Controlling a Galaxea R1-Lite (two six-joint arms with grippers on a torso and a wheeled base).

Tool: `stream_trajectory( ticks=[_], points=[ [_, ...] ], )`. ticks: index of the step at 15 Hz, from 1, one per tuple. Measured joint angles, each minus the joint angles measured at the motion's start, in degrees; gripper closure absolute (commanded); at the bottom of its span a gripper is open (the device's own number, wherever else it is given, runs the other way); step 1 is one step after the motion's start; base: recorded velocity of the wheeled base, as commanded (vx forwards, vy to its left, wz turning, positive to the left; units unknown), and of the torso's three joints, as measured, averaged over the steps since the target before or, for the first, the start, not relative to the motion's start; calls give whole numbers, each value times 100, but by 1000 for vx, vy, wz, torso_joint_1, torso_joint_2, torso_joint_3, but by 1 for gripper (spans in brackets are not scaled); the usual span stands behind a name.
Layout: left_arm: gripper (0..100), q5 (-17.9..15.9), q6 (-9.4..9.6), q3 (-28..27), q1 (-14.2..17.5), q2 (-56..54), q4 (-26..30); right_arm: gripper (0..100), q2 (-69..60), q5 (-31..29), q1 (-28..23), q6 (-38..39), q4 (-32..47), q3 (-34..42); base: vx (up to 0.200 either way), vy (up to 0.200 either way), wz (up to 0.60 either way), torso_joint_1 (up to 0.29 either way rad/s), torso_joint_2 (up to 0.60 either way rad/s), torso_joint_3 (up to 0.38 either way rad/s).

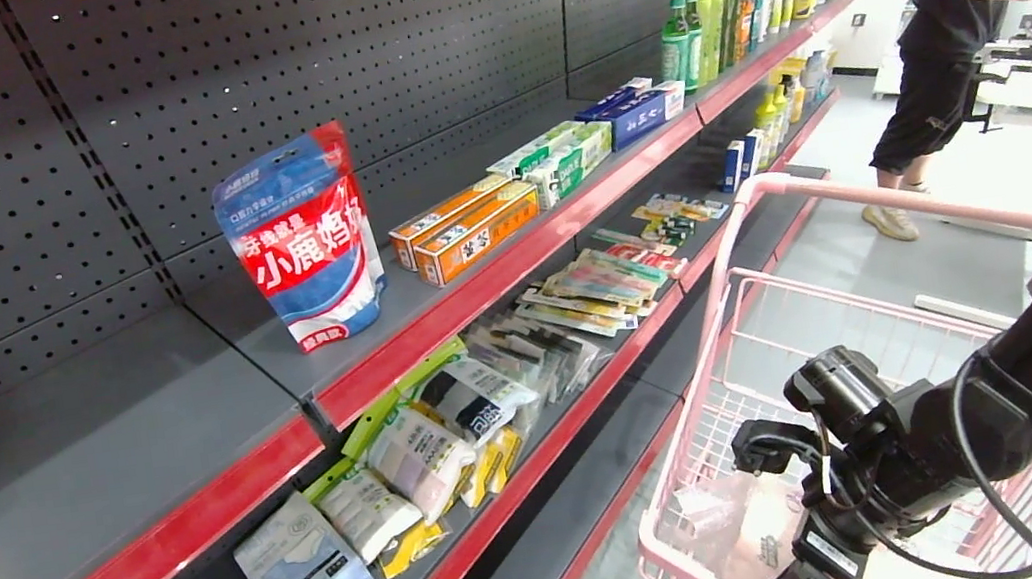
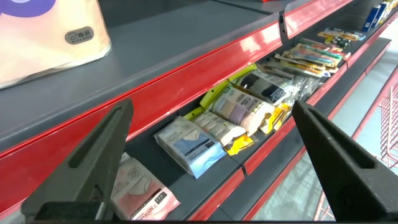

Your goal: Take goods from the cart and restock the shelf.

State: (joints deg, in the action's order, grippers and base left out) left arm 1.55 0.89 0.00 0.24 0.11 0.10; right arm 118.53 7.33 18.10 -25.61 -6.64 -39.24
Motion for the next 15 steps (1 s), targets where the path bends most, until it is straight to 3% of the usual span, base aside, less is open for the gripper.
stream_trajectory(
  ticks=[14, 15],
  points=[
    [0, 1, 0, 0, 0, 0, 0, 0, 750, -148, 118, -257, -60, -400, 0, 0, 0, 0, 0, 0],
    [0, 0, 0, 0, 0, 0, 0, 100, 777, -150, 116, -255, -74, -375, 0, 0, 0, 0, 0, 0]
  ],
)
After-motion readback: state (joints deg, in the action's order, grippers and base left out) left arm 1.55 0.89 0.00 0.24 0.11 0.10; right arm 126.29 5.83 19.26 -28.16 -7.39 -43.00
